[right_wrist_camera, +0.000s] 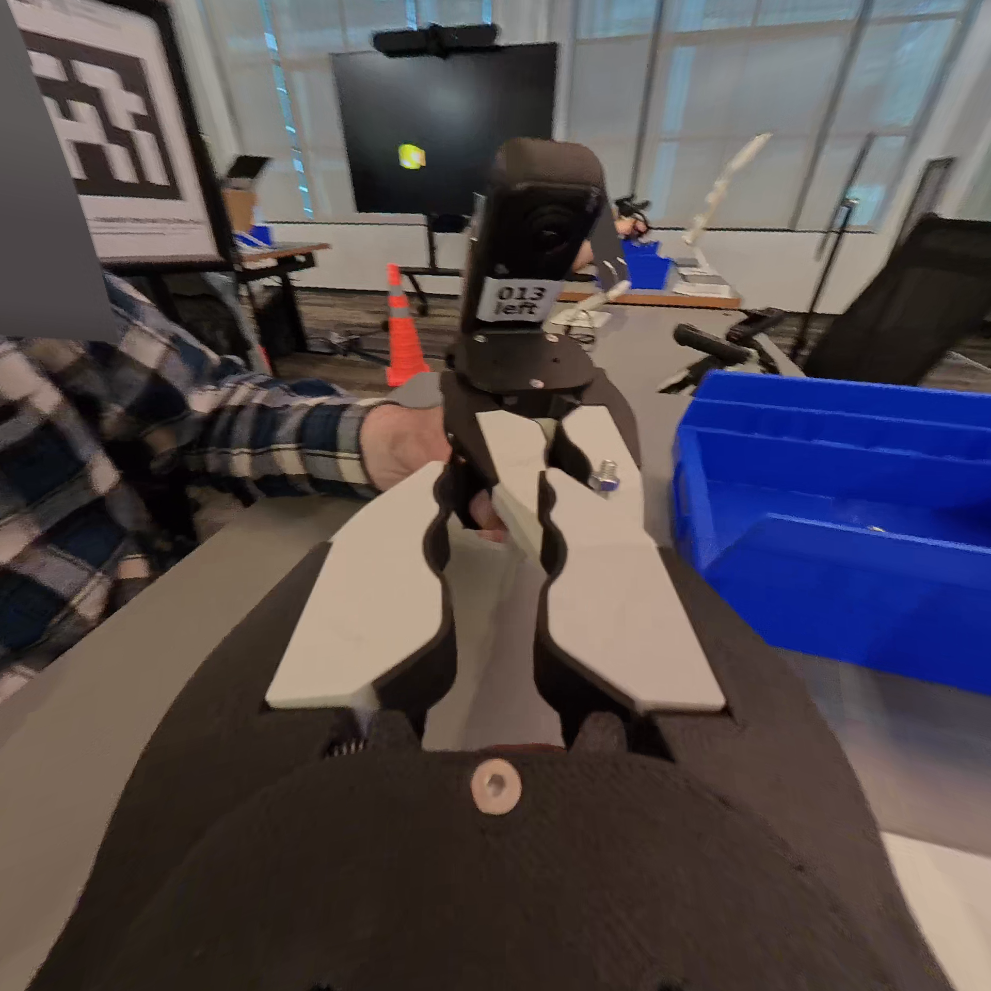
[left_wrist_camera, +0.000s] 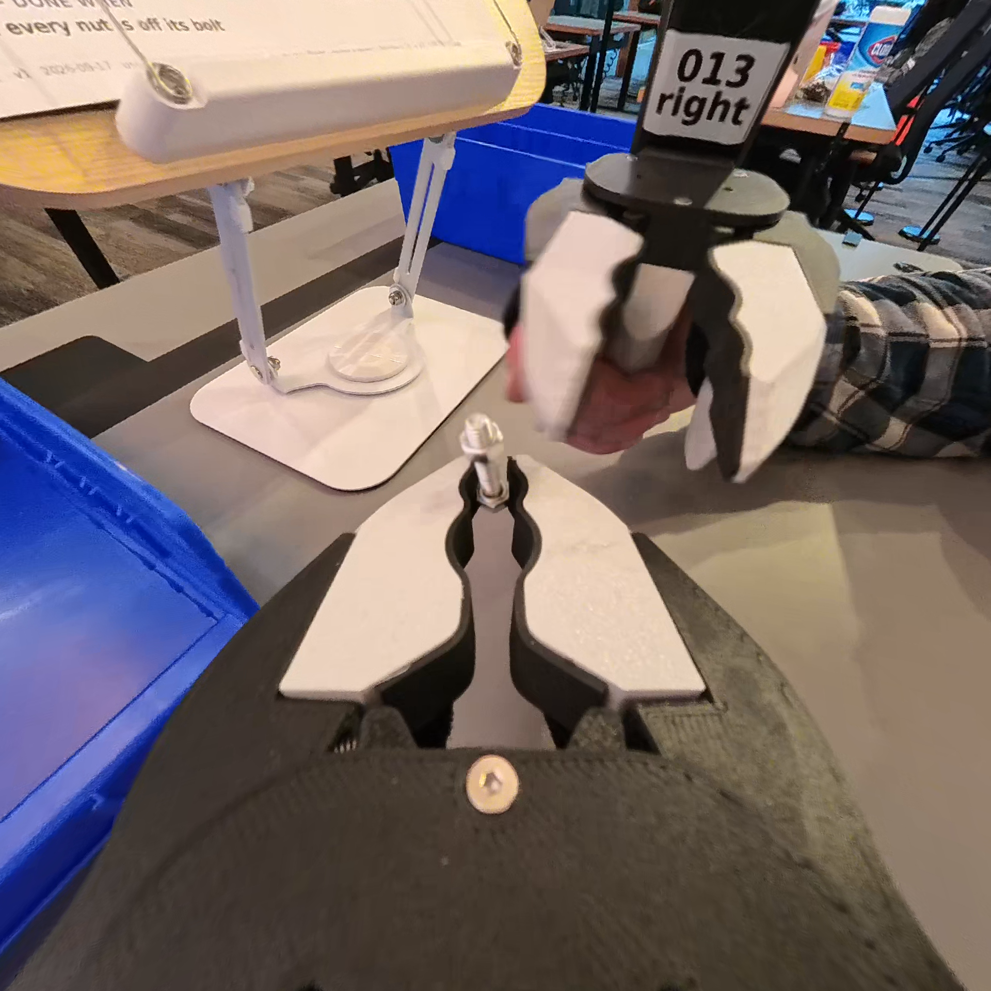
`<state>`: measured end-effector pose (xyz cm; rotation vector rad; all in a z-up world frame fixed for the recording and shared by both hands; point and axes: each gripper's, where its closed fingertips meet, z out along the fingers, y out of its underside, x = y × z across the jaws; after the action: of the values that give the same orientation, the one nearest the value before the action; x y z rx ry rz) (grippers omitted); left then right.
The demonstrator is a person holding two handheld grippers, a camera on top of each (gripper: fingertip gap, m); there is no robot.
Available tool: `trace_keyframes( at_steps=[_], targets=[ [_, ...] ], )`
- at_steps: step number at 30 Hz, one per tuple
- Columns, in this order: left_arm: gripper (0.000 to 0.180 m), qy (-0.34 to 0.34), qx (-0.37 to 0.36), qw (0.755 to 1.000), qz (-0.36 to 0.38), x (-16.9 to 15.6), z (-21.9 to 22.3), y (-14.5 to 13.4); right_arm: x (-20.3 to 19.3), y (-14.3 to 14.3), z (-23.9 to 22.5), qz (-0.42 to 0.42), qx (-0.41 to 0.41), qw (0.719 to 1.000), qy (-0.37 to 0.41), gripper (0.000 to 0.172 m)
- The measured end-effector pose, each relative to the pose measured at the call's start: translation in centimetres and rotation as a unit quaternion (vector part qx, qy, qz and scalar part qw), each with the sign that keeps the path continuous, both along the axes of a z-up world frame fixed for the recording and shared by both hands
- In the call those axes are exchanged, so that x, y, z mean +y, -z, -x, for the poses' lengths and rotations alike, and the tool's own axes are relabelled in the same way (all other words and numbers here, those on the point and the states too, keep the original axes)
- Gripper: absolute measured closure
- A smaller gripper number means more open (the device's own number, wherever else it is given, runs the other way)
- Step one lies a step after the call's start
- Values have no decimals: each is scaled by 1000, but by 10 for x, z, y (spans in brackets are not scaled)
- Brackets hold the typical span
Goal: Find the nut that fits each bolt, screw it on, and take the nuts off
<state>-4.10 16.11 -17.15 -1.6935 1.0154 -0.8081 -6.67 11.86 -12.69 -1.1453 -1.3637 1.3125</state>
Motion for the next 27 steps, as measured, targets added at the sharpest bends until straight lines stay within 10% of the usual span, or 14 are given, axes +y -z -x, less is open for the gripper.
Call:
trace_keyframes(
  at_steps=[7,27],
  targets=[
    [171,10,4,1000,-2,-3,-5,1,18,1,2,5,-2,998,56,115],
    [171,24,6,1000,-13,-8,-10,1,29,16,9,-9,-36,994,104,166]
  ],
)
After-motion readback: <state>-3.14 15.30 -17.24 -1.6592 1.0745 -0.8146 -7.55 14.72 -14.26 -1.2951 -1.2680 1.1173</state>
